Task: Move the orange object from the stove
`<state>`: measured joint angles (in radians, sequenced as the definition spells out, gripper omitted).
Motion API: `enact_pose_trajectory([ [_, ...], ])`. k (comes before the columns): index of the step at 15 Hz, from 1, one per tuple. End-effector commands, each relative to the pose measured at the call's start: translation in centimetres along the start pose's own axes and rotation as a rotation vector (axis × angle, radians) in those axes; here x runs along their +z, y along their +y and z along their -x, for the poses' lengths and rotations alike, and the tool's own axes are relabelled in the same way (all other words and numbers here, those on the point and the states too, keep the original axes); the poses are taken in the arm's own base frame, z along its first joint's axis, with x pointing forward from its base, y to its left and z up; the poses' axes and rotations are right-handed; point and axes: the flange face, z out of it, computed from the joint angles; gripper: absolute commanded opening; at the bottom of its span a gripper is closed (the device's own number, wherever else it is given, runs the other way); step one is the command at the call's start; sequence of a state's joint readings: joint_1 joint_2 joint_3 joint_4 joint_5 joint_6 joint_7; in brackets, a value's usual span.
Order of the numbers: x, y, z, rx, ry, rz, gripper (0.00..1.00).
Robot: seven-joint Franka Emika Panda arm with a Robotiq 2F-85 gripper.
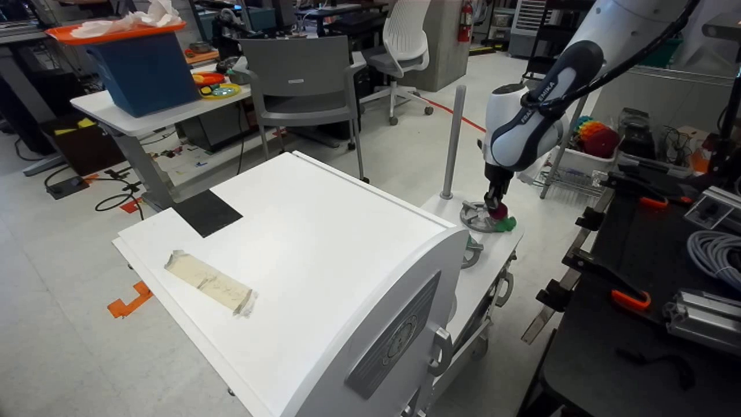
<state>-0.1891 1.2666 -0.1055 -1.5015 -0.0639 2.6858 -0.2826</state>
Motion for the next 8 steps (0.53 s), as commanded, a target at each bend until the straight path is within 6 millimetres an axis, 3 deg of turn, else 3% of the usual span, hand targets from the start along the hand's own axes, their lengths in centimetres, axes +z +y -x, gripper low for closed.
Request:
enact_pose_trajectory([
  [1,-0.9,-2.7,1.6,-0.07,-0.028,0.008,0.05],
  [5,-0.3,-5.4,3.5,-0.133,-0.068,0.005,0.04],
  [8,0.2,-6.6,3.6,-0.17,-0.077,0.015,0.04],
])
